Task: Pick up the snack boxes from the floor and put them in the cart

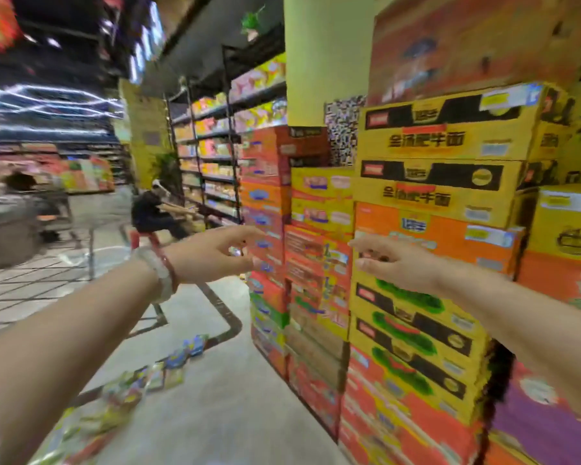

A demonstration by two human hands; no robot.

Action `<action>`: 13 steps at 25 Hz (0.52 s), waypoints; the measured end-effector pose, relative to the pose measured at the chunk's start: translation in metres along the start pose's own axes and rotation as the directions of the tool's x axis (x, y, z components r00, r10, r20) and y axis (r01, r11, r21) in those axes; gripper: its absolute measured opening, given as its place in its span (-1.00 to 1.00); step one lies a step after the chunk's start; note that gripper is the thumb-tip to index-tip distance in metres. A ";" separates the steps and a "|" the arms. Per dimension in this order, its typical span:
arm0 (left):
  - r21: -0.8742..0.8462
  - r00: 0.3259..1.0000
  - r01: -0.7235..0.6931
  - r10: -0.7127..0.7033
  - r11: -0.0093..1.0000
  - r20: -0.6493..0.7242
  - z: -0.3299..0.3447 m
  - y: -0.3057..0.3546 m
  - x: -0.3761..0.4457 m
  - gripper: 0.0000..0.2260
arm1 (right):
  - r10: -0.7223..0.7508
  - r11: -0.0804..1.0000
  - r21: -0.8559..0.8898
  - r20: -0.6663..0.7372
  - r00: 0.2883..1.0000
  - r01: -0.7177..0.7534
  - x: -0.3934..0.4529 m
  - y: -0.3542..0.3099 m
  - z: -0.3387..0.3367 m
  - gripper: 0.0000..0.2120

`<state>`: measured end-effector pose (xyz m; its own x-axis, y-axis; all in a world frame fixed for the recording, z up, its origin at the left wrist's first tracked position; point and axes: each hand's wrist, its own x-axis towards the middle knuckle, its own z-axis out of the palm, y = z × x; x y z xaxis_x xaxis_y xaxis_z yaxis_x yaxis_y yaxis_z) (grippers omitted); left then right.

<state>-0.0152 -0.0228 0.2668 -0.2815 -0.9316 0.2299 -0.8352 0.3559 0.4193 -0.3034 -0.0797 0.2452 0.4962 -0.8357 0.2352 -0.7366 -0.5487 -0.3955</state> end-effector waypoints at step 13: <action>0.267 0.817 0.573 -0.511 0.775 -0.267 -0.093 -0.214 -0.015 -0.48 | -0.517 0.855 0.067 0.210 0.830 0.515 0.314 -0.156 0.146 -0.50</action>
<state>0.2117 -0.0781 0.2551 0.3235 -0.9231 0.2080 -0.9347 -0.2775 0.2220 0.0343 -0.2537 0.2511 0.8891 -0.4053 0.2127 -0.3433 -0.8978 -0.2760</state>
